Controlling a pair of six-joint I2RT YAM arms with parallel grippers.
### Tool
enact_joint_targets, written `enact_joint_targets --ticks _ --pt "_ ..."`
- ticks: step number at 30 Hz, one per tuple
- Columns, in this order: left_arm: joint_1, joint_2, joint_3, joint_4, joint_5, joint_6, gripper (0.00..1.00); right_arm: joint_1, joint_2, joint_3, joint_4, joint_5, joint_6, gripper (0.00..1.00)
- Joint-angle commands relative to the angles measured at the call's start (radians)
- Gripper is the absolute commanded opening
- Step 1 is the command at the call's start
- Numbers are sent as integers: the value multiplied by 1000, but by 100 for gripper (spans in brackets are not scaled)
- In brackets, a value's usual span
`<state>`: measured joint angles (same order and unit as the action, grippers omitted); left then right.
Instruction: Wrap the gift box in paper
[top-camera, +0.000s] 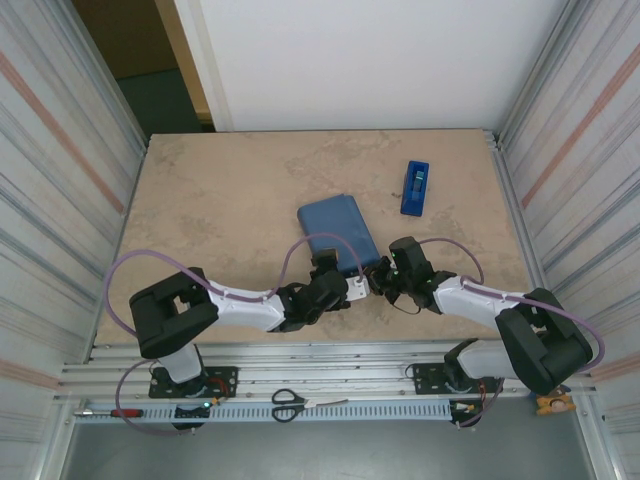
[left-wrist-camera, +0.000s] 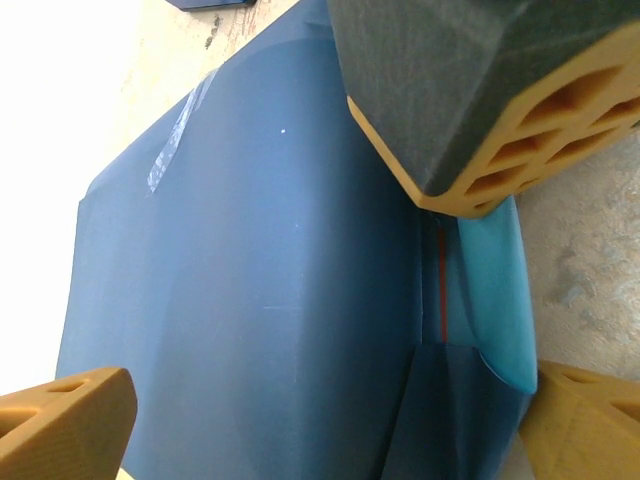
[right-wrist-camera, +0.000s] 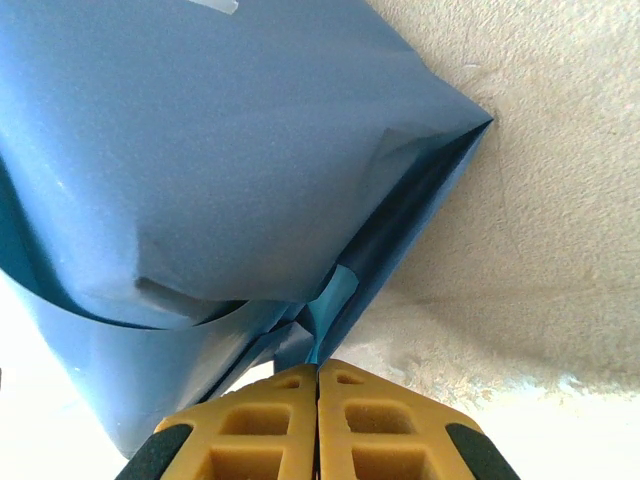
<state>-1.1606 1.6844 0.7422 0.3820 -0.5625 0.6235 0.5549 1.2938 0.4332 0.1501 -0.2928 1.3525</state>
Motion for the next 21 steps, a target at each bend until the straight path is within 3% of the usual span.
enact_joint_targets --ticks 1,15,21 --pt "8 5 25 -30 1 -45 92 -7 -4 7 10 -17 13 9" --pt "21 31 47 -105 6 -160 73 -20 -83 5 -97 16 -32 23" --pt "22 26 47 -116 7 -193 70 -40 -168 -17 -191 47 -71 29"
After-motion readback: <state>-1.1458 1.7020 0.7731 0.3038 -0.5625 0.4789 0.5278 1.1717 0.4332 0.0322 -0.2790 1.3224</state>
